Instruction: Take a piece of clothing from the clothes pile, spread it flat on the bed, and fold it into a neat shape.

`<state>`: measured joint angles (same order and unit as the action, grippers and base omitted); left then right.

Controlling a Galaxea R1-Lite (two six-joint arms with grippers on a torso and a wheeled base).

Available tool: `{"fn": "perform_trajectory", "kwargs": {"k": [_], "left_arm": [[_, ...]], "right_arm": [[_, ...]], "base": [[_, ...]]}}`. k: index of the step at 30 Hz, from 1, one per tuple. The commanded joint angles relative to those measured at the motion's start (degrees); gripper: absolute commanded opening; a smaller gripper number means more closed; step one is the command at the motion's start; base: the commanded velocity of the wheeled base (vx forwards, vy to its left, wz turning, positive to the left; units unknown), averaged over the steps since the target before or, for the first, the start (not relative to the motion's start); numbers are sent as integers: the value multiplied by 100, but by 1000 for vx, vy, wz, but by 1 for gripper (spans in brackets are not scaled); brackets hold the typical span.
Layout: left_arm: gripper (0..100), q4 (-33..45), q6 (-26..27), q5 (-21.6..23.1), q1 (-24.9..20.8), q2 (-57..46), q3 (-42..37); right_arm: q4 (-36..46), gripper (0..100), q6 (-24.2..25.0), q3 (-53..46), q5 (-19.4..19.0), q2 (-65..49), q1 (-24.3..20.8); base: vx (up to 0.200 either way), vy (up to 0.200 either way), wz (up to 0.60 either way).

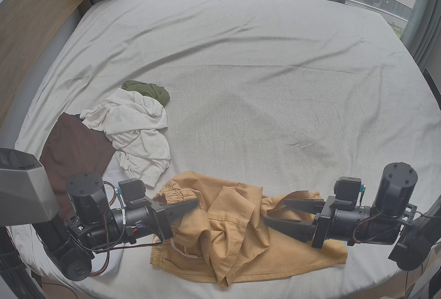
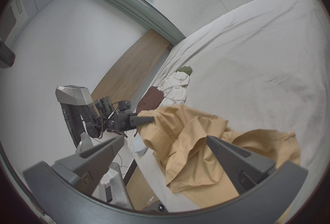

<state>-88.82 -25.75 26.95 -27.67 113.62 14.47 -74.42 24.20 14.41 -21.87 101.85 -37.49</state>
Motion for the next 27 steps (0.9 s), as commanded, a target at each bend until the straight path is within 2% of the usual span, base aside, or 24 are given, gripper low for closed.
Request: {"fn": "perform_trajectory", "kwargs": {"k": [1, 13, 27], "left_arm": [[0, -4, -1, 3, 7, -94, 3], [0, -4, 8, -6, 7, -68, -23], [0, -4, 8, -6, 7, -112, -23]], "right_arm": [[-55, 100, 15, -17, 16, 520, -136], [-55, 100, -3, 378, 166, 1469, -373], [-28, 100, -3, 1169, 183, 2093, -312]], "base": [[0, 0, 0], [0, 0, 0], [0, 0, 0]]}}
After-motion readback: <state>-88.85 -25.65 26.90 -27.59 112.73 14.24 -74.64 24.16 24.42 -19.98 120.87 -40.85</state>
